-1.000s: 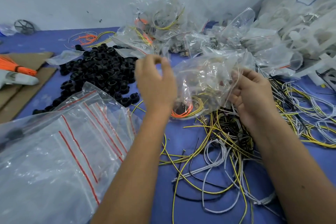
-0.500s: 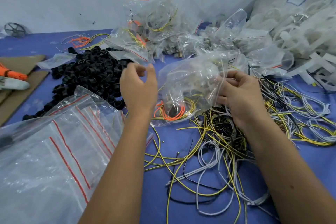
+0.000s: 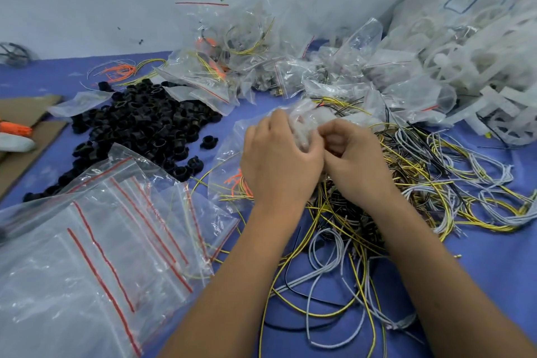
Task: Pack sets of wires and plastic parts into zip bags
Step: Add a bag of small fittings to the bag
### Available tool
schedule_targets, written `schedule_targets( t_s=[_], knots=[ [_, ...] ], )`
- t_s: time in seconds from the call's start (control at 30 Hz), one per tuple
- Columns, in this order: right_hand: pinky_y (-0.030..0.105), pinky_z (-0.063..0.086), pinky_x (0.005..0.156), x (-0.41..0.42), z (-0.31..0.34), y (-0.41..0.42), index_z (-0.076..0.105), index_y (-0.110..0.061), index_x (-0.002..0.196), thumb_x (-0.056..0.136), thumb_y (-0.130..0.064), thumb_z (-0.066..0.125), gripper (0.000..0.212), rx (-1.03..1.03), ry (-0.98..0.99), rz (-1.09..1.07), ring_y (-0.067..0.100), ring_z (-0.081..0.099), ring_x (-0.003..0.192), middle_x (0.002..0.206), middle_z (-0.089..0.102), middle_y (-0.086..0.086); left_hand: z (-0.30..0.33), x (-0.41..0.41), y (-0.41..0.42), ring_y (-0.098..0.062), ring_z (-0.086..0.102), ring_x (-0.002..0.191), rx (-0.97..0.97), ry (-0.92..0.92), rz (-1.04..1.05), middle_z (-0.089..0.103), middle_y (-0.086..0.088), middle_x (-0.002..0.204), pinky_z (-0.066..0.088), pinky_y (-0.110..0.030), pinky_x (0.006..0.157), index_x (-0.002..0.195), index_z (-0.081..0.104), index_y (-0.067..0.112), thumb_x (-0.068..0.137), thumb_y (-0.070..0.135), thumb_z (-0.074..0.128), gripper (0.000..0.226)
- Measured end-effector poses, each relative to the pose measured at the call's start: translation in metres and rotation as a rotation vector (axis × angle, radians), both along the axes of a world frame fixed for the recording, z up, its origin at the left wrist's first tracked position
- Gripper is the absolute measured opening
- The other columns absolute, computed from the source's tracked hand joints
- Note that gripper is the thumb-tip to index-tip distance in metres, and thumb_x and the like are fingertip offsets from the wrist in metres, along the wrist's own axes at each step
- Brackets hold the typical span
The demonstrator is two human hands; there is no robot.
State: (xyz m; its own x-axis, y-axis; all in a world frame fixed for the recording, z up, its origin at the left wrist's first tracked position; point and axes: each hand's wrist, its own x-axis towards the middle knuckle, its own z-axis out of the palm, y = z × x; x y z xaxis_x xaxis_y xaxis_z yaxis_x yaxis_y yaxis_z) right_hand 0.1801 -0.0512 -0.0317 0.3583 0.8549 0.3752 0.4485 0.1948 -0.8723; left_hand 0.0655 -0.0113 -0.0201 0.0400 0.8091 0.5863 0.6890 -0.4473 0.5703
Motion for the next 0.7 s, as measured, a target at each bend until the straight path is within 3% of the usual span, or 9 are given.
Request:
schedule_targets(
  t_s=[0.07, 0.13, 0.23, 0.33, 0.43, 0.5, 0.6, 0.7],
  knots=[
    [0.044, 0.063, 0.076, -0.002, 0.000, -0.001, 0.071, -0.009, 0.098, 0.089, 0.004, 0.070, 0.015, 0.002, -0.044, 0.025, 0.011, 0.075, 0.079, 0.084, 0.078, 0.000, 0.001, -0.002, 0.002, -0.029, 0.058, 0.079, -0.008, -0.045, 0.020, 0.061, 0.000, 0.082, 0.031, -0.036, 0.061, 0.083, 0.048, 0.019, 0.091, 0.038, 0.060, 0.023],
    [0.036, 0.062, 0.081, -0.003, 0.003, -0.002, 0.073, -0.010, 0.102, 0.089, 0.005, 0.069, 0.020, 0.020, -0.086, 0.070, 0.004, 0.074, 0.085, 0.090, 0.078, -0.005, 0.003, -0.005, 0.004, -0.029, 0.055, 0.074, 0.039, -0.125, -0.025, 0.059, -0.002, 0.080, 0.026, -0.035, 0.061, 0.082, 0.050, 0.017, 0.095, 0.027, 0.058, 0.017],
    [0.020, 0.053, 0.072, -0.008, 0.007, -0.006, 0.071, -0.019, 0.095, 0.089, 0.012, 0.057, 0.034, -0.012, -0.198, 0.197, -0.004, 0.067, 0.080, 0.086, 0.074, -0.020, 0.005, -0.004, 0.001, -0.028, 0.051, 0.074, 0.139, -0.199, -0.157, 0.059, -0.008, 0.083, 0.026, -0.032, 0.064, 0.087, 0.062, 0.007, 0.094, 0.011, 0.060, 0.008],
    [0.043, 0.056, 0.078, -0.010, 0.004, -0.006, 0.069, -0.003, 0.095, 0.090, 0.000, 0.051, 0.020, -0.123, -0.237, 0.309, 0.015, 0.067, 0.088, 0.091, 0.075, 0.002, 0.005, -0.002, -0.004, -0.022, 0.049, 0.073, 0.195, -0.233, -0.254, 0.060, -0.011, 0.083, 0.026, -0.023, 0.066, 0.091, 0.066, -0.001, 0.093, 0.001, 0.062, 0.005],
    [0.047, 0.055, 0.091, -0.014, 0.005, -0.008, 0.068, 0.001, 0.106, 0.092, -0.012, 0.046, 0.029, -0.148, -0.095, 0.408, 0.014, 0.063, 0.100, 0.105, 0.073, 0.014, 0.007, -0.003, -0.004, -0.012, 0.045, 0.074, 0.270, -0.309, -0.319, 0.061, -0.009, 0.081, 0.031, -0.012, 0.070, 0.090, 0.068, -0.002, 0.094, -0.003, 0.064, 0.005],
    [0.043, 0.057, 0.082, -0.018, 0.007, -0.008, 0.069, -0.007, 0.099, 0.098, -0.010, 0.047, 0.022, -0.074, -0.087, 0.380, 0.007, 0.063, 0.092, 0.096, 0.074, 0.002, 0.008, -0.002, -0.005, -0.014, 0.048, 0.073, 0.323, -0.348, -0.345, 0.062, -0.009, 0.080, 0.033, -0.010, 0.073, 0.089, 0.068, -0.002, 0.095, -0.003, 0.064, 0.007],
    [0.016, 0.047, 0.069, -0.023, 0.010, -0.006, 0.064, -0.028, 0.088, 0.098, 0.007, 0.046, 0.041, -0.011, -0.095, 0.358, -0.005, 0.060, 0.080, 0.083, 0.067, -0.022, 0.008, -0.001, -0.003, -0.016, 0.053, 0.075, 0.317, -0.406, -0.318, 0.064, -0.008, 0.080, 0.036, -0.014, 0.072, 0.090, 0.068, -0.002, 0.096, -0.001, 0.062, 0.009],
    [0.021, 0.045, 0.069, -0.016, 0.009, -0.006, 0.063, -0.028, 0.086, 0.087, 0.017, 0.048, 0.048, -0.155, -0.112, 0.388, -0.005, 0.058, 0.074, 0.075, 0.066, -0.019, 0.005, -0.001, -0.002, -0.017, 0.054, 0.075, 0.269, -0.390, -0.292, 0.064, -0.007, 0.082, 0.037, -0.018, 0.071, 0.092, 0.070, 0.000, 0.096, 0.002, 0.063, 0.008]
  ],
)
